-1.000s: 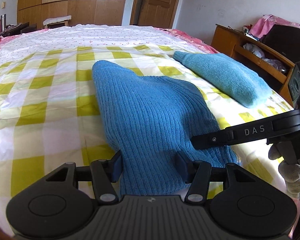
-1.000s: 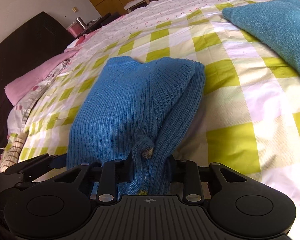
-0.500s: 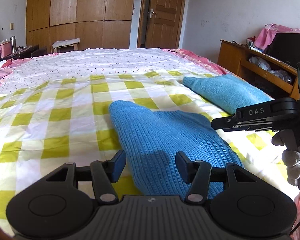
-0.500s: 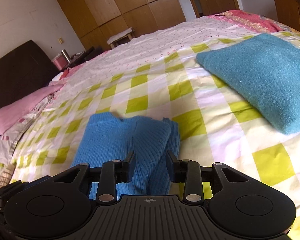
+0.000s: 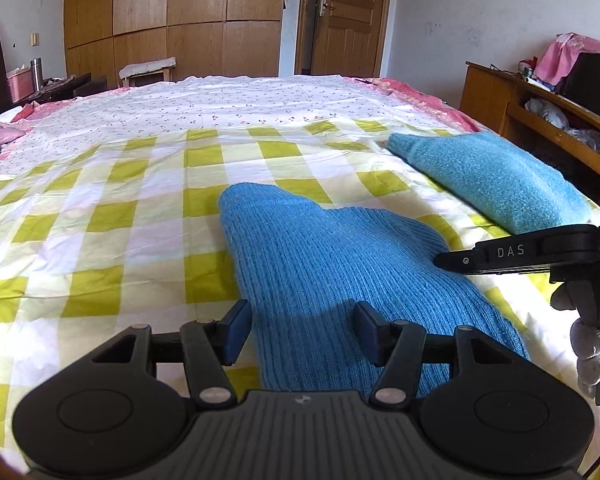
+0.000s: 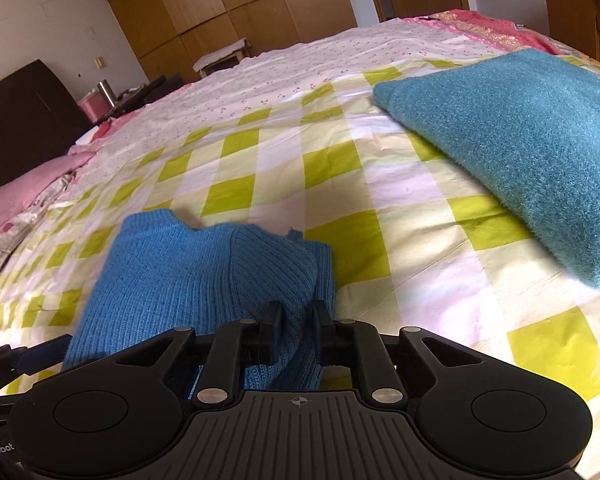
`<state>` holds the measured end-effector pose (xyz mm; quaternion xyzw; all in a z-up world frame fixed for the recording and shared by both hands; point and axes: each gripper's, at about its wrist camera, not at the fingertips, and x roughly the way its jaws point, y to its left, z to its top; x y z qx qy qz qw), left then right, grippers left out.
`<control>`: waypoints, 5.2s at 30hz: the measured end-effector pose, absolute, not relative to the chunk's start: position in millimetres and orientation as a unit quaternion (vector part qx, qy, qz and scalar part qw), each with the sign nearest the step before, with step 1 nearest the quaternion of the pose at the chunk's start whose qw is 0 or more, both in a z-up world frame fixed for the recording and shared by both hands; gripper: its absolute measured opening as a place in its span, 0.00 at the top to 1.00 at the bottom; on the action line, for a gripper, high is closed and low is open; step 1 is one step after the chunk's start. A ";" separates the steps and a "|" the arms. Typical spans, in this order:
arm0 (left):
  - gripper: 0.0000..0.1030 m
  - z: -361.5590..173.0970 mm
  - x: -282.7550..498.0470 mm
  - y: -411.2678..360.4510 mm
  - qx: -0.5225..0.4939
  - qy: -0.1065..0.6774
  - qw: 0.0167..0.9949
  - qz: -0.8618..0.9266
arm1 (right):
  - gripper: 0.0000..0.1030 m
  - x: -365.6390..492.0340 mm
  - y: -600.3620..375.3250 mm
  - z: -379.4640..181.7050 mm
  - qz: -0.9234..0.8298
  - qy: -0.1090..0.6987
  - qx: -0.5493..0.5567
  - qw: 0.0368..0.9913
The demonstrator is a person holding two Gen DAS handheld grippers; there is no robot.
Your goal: Fold small clothes
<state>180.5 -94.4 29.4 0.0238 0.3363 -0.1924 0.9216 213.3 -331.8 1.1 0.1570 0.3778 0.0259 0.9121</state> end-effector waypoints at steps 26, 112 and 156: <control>0.41 17.4 122.9 -88.6 0.029 0.365 0.914 -0.176 | 0.78 130.0 -286.7 12.9 0.028 0.393 0.074 0.916; 0.33 44.4 147.7 -61.7 -0.028 0.342 0.922 -0.177 | 0.50 133.0 -343.5 41.9 0.022 0.322 0.241 0.915; 0.44 28.6 160.8 -42.7 -0.074 0.367 0.902 -0.214 | 0.65 184.7 -304.2 -5.9 0.184 0.384 0.342 0.838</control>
